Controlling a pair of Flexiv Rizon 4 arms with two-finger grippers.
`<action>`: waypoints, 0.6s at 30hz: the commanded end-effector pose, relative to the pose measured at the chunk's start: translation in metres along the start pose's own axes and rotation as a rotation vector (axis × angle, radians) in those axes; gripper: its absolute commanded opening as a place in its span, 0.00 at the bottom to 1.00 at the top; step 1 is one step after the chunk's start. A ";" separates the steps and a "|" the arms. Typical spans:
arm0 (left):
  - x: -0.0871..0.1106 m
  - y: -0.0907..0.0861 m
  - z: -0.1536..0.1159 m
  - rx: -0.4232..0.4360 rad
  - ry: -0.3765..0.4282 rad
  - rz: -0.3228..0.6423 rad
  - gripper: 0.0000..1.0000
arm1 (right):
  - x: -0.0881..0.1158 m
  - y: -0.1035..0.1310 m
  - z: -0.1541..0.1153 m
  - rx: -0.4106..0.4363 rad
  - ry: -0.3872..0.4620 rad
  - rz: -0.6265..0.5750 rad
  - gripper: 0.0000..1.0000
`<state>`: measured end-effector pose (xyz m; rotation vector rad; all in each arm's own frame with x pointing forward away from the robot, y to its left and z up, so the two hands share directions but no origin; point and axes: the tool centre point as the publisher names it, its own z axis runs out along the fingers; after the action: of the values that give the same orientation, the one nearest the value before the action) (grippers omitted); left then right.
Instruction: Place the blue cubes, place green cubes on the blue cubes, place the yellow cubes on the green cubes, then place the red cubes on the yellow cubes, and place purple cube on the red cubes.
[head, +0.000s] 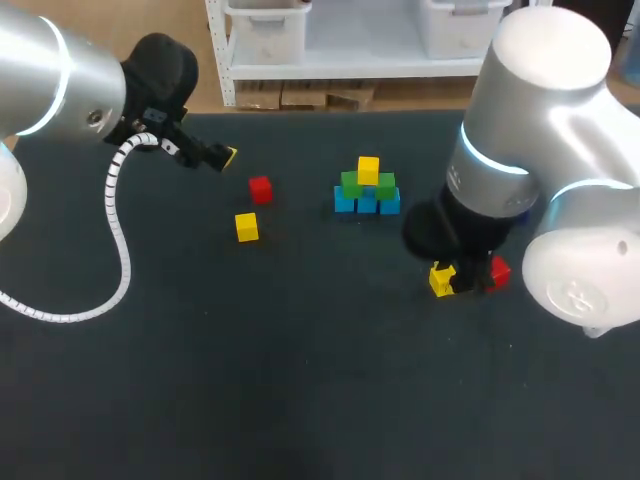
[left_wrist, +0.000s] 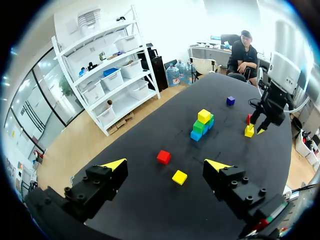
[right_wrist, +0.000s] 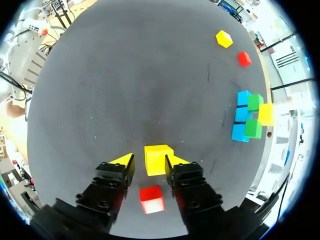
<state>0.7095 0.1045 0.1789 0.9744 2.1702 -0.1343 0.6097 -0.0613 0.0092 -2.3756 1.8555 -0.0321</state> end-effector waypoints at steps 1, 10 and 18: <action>0.000 0.001 0.001 0.002 -0.001 0.001 1.00 | -0.001 -0.004 0.003 -0.022 -0.004 -0.007 0.46; 0.000 0.001 0.001 0.002 -0.001 0.001 1.00 | -0.003 -0.005 -0.001 -0.014 0.000 -0.018 1.00; 0.000 0.001 0.001 0.002 -0.001 0.001 1.00 | -0.002 -0.009 0.005 -0.028 0.015 -0.019 1.00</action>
<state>0.7095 0.1045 0.1789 0.9744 2.1701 -0.1343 0.6137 -0.0599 0.0083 -2.4114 1.8485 -0.0314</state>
